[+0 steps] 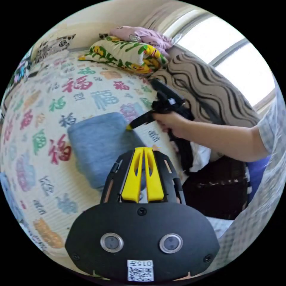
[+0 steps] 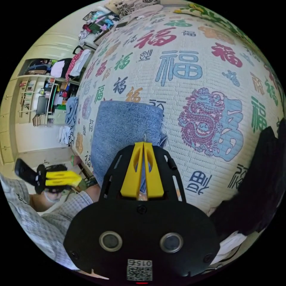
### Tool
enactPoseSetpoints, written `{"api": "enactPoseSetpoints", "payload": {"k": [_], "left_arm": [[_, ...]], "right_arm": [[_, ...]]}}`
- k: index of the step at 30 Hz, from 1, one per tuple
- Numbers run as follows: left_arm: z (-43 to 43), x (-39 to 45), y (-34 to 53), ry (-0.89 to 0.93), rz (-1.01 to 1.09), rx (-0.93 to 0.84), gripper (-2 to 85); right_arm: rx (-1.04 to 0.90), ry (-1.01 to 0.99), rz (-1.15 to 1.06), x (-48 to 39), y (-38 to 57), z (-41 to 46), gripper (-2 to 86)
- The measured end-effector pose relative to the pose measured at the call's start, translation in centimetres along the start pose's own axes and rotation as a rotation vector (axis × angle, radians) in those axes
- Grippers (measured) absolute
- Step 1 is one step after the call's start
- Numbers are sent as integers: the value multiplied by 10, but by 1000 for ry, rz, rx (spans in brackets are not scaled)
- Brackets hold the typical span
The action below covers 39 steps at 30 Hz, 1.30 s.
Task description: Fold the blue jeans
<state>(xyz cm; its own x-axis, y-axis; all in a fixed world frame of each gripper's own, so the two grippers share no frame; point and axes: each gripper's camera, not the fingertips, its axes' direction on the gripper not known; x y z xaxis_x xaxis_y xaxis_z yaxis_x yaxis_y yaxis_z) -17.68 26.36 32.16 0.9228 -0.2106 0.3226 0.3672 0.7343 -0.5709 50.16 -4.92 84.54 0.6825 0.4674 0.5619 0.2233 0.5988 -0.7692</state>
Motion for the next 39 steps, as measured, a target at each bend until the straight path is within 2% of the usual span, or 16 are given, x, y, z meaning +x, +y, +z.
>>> {"api": "enactPoseSetpoints", "payload": {"k": [3,4,5,8,13,16,19,21,24,25,26,30,33,35,39], "left_arm": [[17,-38,8,-35,-16,-162,-5],[27,-50,13,-14,-28,-208,-5],[38,-56,17,-22,-29,-245,-6],[57,-63,23,-63,-27,-265,-7],[77,-81,19,-98,-70,-309,-3],[59,-109,18,29,-123,-310,4],[12,-157,33,172,-286,-94,43],[-7,-194,47,200,-408,-20,76],[-6,-246,65,225,-506,-28,101],[4,-263,70,284,-535,-45,106],[15,-275,71,354,-542,-72,113],[28,-296,70,411,-513,-79,132],[28,-327,84,530,-532,-49,132],[26,-350,89,583,-516,-74,128],[20,-378,84,601,-461,-151,130]], "right_arm": [[8,-104,-61,-10,17,-10,-5],[-65,-137,-73,-12,21,0,-5],[-132,-82,-77,-13,26,15,-5],[-158,89,-72,1,35,49,-5],[-138,-46,49,36,34,46,1],[-11,-212,15,55,44,15,20],[76,-234,52,85,47,-4,77],[73,-258,70,105,43,1,105],[-15,-359,85,130,33,28,136],[-56,-381,83,136,30,39,142],[-72,-387,73,140,29,47,148],[-50,-427,77,157,27,55,150],[-71,-544,39,173,21,61,116],[-150,-499,-19,171,12,74,117],[-165,-518,-43,177,-1,85,125]]}}
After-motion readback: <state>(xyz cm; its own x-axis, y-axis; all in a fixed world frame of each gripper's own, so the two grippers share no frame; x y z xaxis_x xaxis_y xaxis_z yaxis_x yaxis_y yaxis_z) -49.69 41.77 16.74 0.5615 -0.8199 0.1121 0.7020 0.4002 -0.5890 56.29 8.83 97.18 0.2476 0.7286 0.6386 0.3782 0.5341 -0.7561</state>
